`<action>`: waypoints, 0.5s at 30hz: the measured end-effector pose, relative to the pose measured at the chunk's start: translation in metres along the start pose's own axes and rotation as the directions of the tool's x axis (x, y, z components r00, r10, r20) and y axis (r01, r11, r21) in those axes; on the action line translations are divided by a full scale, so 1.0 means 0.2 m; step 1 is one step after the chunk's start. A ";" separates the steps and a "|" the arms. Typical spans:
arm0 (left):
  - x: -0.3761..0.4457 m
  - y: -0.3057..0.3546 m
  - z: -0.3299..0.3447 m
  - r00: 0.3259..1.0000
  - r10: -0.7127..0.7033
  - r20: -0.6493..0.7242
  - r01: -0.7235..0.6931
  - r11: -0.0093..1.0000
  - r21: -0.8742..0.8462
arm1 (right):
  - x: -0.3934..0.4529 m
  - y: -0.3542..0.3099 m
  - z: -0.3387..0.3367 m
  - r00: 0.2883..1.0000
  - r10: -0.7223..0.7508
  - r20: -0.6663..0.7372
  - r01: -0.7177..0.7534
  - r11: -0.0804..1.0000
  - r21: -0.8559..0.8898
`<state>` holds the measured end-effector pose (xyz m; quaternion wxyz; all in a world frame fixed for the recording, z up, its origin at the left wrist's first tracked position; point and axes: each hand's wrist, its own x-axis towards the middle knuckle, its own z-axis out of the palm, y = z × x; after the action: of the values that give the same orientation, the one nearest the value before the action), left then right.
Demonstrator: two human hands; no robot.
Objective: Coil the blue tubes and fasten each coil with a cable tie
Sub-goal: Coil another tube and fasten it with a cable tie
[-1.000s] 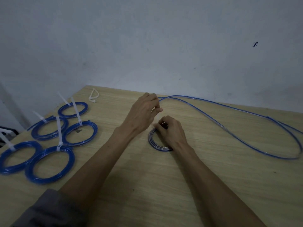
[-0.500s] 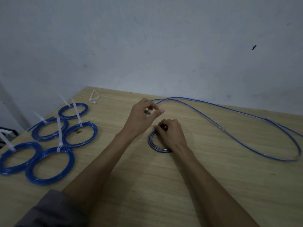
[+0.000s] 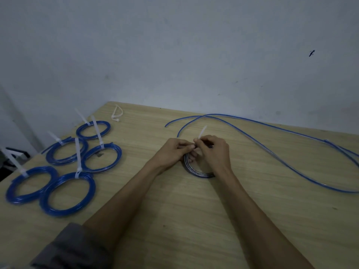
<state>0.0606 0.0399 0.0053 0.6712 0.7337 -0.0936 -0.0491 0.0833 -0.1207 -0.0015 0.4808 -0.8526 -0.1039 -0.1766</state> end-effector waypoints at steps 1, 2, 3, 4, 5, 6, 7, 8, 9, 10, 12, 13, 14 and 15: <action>0.01 -0.01 0.00 1.000 -0.014 -0.022 0.014 0.999 -0.037 | 0.01 -0.01 -0.03 0.998 0.010 0.058 -0.012 0.999 0.037; 0.01 -0.01 0.00 0.999 -0.029 -0.036 0.026 0.997 -0.066 | 0.03 -0.03 -0.06 0.992 0.021 0.125 -0.030 0.997 0.066; 0.01 -0.02 0.00 0.998 -0.042 -0.049 0.037 0.996 -0.086 | 0.04 -0.04 -0.10 0.980 0.032 0.199 -0.055 0.992 0.110; 0.01 -0.02 0.00 0.997 -0.052 -0.060 0.045 0.993 -0.106 | 0.05 -0.05 -0.14 0.962 0.047 0.271 -0.096 0.981 0.169; 0.02 -0.02 0.00 0.995 -0.060 -0.074 0.050 0.991 -0.124 | 0.05 -0.06 -0.16 0.941 0.066 0.331 -0.150 0.961 0.234; 0.02 -0.02 -0.01 0.994 -0.066 -0.087 0.054 0.990 -0.133 | 0.05 -0.06 -0.17 0.929 0.080 0.363 -0.193 0.939 0.286; 0.03 -0.02 -0.01 0.993 -0.068 -0.099 0.055 0.991 -0.123 | 0.04 -0.07 -0.17 0.927 0.097 0.362 -0.223 0.919 0.325; 0.03 -0.02 -0.01 0.992 -0.065 -0.109 0.055 0.994 -0.091 | 0.04 -0.07 -0.16 0.930 0.119 0.348 -0.247 0.904 0.350; 0.03 -0.01 -0.01 0.992 -0.056 -0.115 0.050 0.998 -0.048 | 0.04 -0.07 -0.16 0.931 0.141 0.336 -0.269 0.889 0.371; 0.02 -0.01 -0.01 0.992 -0.042 -0.115 0.041 0.999 -0.015 | 0.03 -0.07 -0.15 0.930 0.154 0.333 -0.281 0.882 0.379; 0.01 -0.02 -0.03 0.994 -0.016 -0.106 0.014 1.000 -0.011 | 0.03 -0.06 -0.13 0.926 0.146 0.347 -0.276 0.890 0.363; 0.01 -0.02 -0.03 0.994 -0.007 -0.105 0.004 1.000 -0.028 | 0.02 -0.06 -0.13 0.926 0.139 0.352 -0.269 0.897 0.352; 0.01 -0.03 -0.03 0.994 -0.004 -0.109 -0.001 0.999 -0.042 | 0.02 -0.06 -0.12 0.927 0.136 0.350 -0.261 0.903 0.341; 0.01 -0.03 -0.04 0.993 -0.007 -0.117 0.001 0.999 -0.049 | 0.02 -0.05 -0.12 0.929 0.138 0.343 -0.257 0.907 0.333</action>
<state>0.0652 0.0468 0.0005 0.6933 0.7187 -0.0512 -0.0096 0.0791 -0.1354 0.0202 0.6266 -0.7690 -0.1221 0.0333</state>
